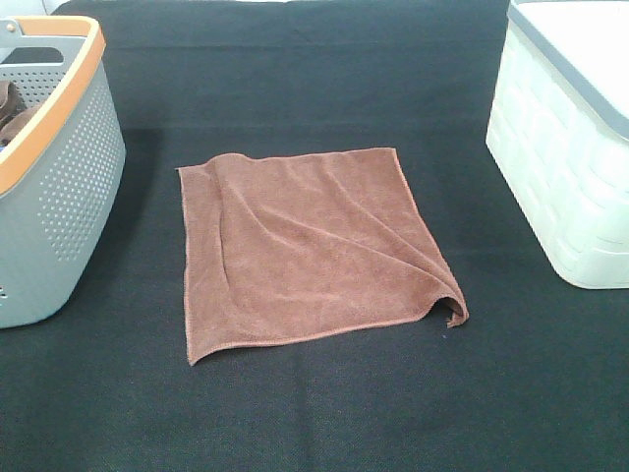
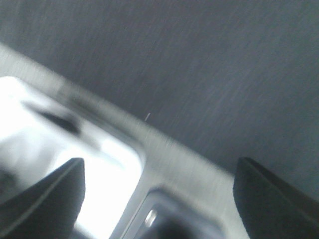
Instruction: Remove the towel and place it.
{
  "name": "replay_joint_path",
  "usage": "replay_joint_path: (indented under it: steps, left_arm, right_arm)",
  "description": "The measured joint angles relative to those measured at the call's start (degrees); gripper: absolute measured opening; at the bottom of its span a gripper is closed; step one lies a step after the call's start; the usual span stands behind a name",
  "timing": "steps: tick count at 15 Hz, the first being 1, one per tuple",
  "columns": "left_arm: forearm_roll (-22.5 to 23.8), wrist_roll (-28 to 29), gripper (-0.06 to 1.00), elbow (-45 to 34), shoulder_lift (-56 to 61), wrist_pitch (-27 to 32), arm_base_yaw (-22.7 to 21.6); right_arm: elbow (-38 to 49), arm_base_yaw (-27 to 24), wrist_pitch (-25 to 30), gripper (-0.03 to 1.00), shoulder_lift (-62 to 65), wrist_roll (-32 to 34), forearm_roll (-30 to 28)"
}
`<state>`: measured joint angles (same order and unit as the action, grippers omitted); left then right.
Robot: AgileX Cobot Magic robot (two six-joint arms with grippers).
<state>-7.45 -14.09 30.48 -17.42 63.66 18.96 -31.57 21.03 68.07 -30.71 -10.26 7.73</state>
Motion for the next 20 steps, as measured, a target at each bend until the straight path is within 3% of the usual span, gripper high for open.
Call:
replay_joint_path:
  steps: [3, 6, 20]
  left_arm:
    - [-2.69, -4.13, 0.68, -1.32, 1.60, -2.01, 0.00]
    - [-3.04, -5.10, 0.68, -1.32, 1.60, -2.01, 0.00]
    - [-3.44, -5.27, 0.68, -1.32, 1.60, -2.01, 0.00]
  right_arm:
    - [1.83, 0.00, -5.79, 0.77, 11.12, -1.72, -0.29]
    - [2.35, 0.00, -6.59, 0.77, 19.25, -2.92, -0.29]
    - [2.41, 0.00, -6.82, 0.77, 20.28, -0.80, -0.92]
